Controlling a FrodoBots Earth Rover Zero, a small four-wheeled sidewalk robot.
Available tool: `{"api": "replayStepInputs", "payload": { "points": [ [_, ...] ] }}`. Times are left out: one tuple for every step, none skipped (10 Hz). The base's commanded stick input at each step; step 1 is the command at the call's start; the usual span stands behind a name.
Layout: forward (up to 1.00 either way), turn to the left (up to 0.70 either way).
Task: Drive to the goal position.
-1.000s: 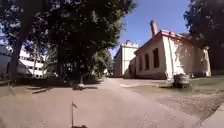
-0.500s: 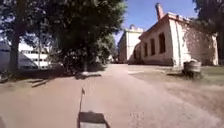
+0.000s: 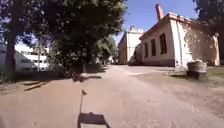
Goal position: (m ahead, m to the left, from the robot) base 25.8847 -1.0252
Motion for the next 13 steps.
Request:
{"api": "replayStepInputs", "payload": {
  "points": [
    [0.70, 0.00],
    [0.70, 0.00],
    [0.70, 0.00],
    [0.70, 0.00],
    [0.70, 0.00],
    [0.70, 0.00],
    [0.70, 0.00],
    [0.70, 0.00],
    [0.70, 0.00],
    [0.70, 0.00],
    [0.70, 0.00],
    [0.70, 0.00],
    [0.70, 0.00]
  ]
}}
